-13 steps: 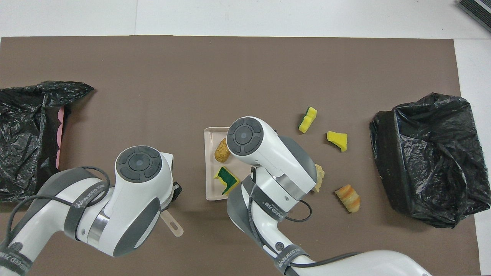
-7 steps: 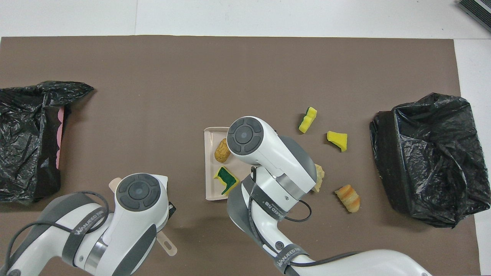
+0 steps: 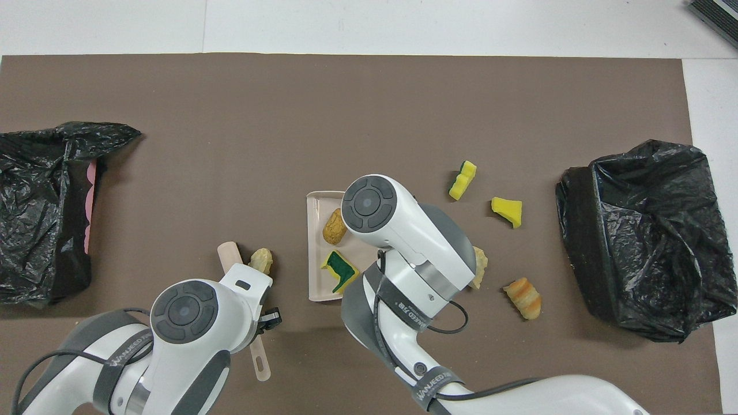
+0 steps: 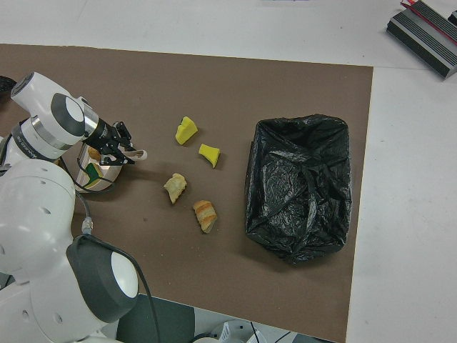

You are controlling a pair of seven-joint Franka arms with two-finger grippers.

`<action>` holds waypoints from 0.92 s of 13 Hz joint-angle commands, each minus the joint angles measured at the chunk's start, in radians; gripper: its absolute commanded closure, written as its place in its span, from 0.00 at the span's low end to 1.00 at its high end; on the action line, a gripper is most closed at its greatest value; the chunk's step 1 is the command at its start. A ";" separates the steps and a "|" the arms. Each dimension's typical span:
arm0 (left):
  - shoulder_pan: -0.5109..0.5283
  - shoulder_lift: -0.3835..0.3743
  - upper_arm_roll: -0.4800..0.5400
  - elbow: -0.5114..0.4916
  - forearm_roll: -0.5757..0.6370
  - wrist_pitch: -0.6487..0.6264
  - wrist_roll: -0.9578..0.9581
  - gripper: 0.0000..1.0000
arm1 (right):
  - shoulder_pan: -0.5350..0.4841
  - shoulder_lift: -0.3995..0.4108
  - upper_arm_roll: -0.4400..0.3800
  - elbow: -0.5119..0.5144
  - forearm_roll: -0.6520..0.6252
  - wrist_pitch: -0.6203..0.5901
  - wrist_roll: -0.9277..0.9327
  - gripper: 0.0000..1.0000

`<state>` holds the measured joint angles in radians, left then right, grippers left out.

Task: Sweep and dump trash in bin

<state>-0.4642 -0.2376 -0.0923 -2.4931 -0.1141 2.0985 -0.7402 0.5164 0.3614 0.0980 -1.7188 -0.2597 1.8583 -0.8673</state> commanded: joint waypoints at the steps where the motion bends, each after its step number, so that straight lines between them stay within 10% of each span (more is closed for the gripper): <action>1: -0.011 0.039 0.000 0.023 -0.077 0.081 0.073 1.00 | -0.010 0.004 0.008 -0.007 0.016 0.024 0.014 1.00; 7: -0.168 0.136 -0.001 0.115 -0.121 0.181 0.105 1.00 | -0.012 0.005 0.008 -0.004 0.016 0.022 0.014 1.00; 12: -0.095 0.135 0.011 0.114 -0.093 0.086 0.094 1.00 | -0.015 0.005 0.008 -0.002 0.014 0.022 0.011 1.00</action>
<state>-0.6058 -0.1048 -0.0846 -2.3916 -0.2190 2.2421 -0.6476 0.5158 0.3615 0.0980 -1.7187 -0.2592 1.8584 -0.8673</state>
